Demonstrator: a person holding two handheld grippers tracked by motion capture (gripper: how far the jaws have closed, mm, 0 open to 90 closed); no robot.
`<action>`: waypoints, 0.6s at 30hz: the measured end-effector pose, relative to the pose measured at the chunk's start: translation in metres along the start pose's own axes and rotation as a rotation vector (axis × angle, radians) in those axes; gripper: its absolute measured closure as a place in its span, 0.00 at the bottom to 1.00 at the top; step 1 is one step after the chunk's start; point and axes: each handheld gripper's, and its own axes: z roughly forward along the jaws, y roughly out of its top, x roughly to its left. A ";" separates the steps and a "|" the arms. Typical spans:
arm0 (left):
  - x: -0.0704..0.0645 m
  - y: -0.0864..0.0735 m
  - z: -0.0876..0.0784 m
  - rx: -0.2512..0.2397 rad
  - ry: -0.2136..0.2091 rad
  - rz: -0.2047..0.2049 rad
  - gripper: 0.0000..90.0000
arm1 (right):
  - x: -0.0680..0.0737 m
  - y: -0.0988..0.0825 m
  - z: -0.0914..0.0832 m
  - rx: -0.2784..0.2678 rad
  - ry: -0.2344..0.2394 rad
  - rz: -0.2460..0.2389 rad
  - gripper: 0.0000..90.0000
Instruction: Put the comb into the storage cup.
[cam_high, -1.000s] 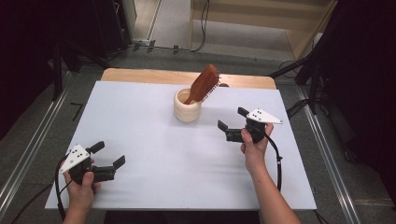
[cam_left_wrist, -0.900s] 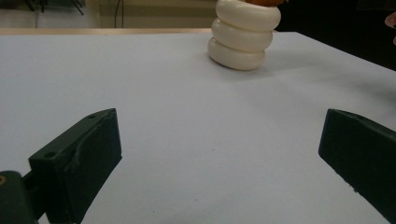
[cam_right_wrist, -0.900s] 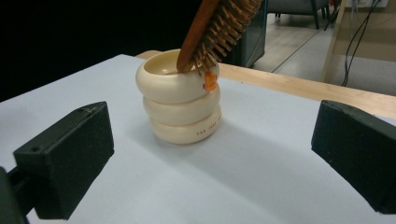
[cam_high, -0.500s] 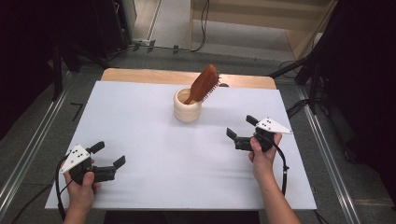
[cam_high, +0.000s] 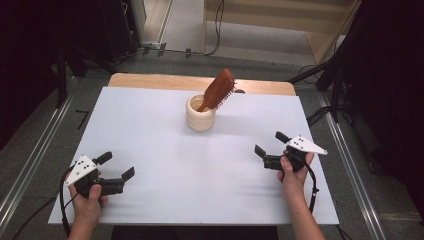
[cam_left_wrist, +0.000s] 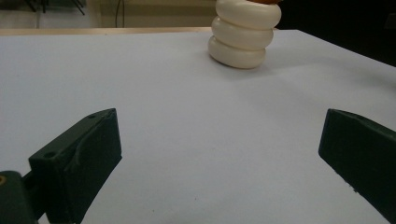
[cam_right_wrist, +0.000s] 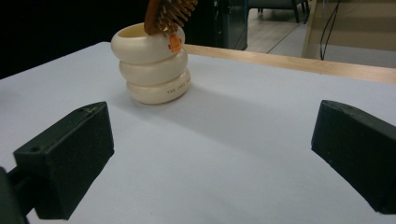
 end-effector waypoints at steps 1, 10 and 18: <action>0.000 0.000 0.000 0.000 0.001 0.000 0.00 | -0.001 -0.001 -0.002 0.000 -0.002 0.003 0.00; -0.001 0.000 0.000 0.001 0.004 0.003 0.00 | -0.014 -0.012 -0.023 -0.006 -0.033 0.013 0.00; -0.001 0.000 0.000 0.002 0.009 0.002 0.00 | -0.021 -0.020 -0.037 0.004 -0.049 0.020 0.00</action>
